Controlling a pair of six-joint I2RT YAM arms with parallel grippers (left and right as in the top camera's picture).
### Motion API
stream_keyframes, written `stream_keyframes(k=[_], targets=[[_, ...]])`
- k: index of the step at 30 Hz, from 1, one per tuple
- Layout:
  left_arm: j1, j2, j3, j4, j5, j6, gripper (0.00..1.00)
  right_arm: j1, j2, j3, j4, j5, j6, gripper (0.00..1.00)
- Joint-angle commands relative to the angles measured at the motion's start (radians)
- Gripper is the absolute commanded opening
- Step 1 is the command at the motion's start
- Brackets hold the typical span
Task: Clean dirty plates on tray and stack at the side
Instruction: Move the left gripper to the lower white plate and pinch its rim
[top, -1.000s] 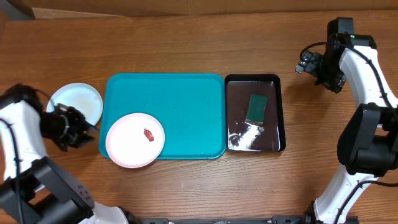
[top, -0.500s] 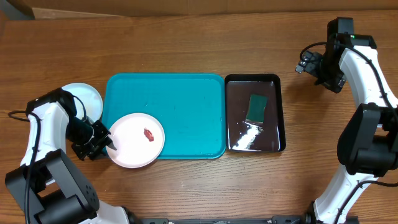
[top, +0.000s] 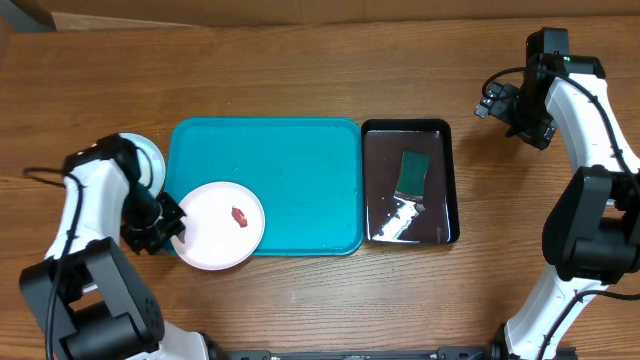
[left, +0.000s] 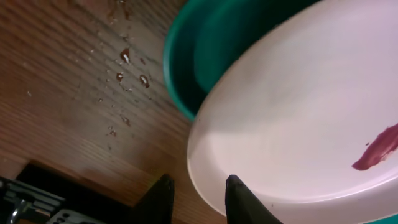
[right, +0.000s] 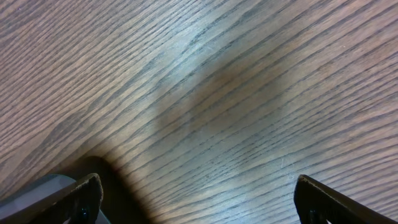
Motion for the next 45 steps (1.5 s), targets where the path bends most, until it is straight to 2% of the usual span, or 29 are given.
stream_keyframes(k=[1, 8, 15, 17, 21, 35, 37, 41, 45], targets=[[-0.028, -0.007, -0.018, 0.005, -0.032, -0.029, 0.29, 0.003, -0.023, 0.014, 0.003, -0.001, -0.003, 1.00], [-0.027, -0.007, -0.040, 0.003, -0.039, -0.029, 0.29, 0.003, -0.023, 0.014, 0.002, -0.001, -0.003, 1.00], [-0.027, -0.007, -0.103, 0.069, -0.039, -0.029, 0.29, 0.003, -0.023, 0.014, 0.003, -0.001, -0.003, 1.00], [-0.027, -0.007, -0.104, 0.079, -0.038, -0.029, 0.27, 0.003, -0.023, 0.014, 0.003, -0.001, -0.003, 1.00], [-0.027, -0.007, -0.104, 0.083, -0.039, -0.029, 0.17, 0.003, -0.023, 0.014, 0.003, -0.001, -0.003, 1.00], [-0.027, -0.007, -0.141, 0.105, -0.039, -0.029, 0.17, 0.003, -0.023, 0.014, 0.003, -0.001, -0.003, 1.00], [-0.027, -0.007, -0.151, 0.113, -0.038, -0.029, 0.15, 0.003, -0.023, 0.014, 0.003, -0.001, -0.003, 1.00], [-0.027, -0.007, -0.151, 0.120, -0.028, -0.028, 0.04, 0.003, -0.023, 0.014, 0.003, -0.001, -0.003, 1.00], [-0.027, -0.007, -0.146, 0.117, -0.016, -0.016, 0.04, 0.003, -0.023, 0.014, 0.003, -0.001, -0.003, 1.00]])
